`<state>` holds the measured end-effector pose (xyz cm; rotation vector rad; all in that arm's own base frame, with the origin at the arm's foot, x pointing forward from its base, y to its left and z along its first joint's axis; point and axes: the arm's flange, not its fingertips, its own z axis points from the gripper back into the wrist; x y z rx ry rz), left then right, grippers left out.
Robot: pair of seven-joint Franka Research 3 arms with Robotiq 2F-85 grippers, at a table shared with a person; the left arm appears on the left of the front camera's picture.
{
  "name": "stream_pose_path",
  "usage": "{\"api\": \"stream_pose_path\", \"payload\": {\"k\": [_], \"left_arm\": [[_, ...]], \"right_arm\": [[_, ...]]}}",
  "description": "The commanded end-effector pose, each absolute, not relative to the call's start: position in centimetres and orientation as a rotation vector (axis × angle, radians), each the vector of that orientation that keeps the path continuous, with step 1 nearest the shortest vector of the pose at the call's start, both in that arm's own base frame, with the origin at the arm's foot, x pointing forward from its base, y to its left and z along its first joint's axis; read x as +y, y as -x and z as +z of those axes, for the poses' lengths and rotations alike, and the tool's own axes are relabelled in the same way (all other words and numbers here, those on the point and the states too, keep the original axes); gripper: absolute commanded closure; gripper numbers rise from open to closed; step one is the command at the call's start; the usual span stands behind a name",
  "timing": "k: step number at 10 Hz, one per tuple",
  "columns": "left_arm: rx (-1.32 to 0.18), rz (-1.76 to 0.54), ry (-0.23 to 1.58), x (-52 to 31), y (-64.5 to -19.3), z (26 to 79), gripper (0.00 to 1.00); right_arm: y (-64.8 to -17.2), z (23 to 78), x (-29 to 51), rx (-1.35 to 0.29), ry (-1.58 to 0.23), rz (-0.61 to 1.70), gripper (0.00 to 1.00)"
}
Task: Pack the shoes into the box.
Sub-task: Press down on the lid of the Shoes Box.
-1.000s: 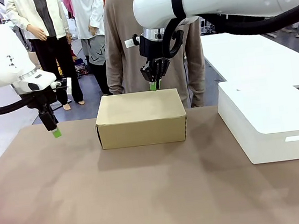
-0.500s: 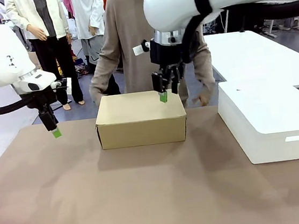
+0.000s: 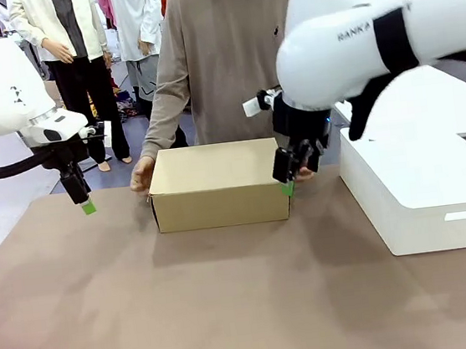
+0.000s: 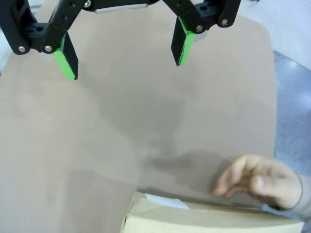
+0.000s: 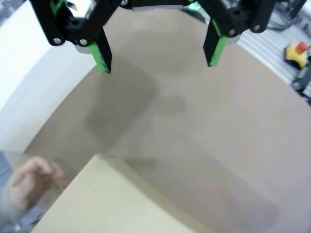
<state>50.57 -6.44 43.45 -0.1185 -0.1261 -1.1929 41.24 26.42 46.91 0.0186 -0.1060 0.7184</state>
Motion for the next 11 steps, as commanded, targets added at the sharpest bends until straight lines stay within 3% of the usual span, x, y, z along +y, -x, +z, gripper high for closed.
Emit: {"api": "stream_pose_path", "payload": {"k": [1, 4, 11], "left_arm": [[-0.126, -1.197, 0.118, -6.2, -50.4, 43.6, 0.00], [-0.126, -1.197, 0.118, -6.2, -50.4, 43.6, 0.00], [-0.126, -1.197, 0.118, -6.2, -50.4, 43.6, 0.00]], "right_arm": [[-39.8, 45.2, 25.1, -0.124, -0.047, 0.699, 0.00], [-40.4, 42.4, 24.9, -0.136, -0.086, 0.684, 0.00], [-39.7, 44.1, 25.1, -0.095, -0.036, 0.691, 0.00]]}}
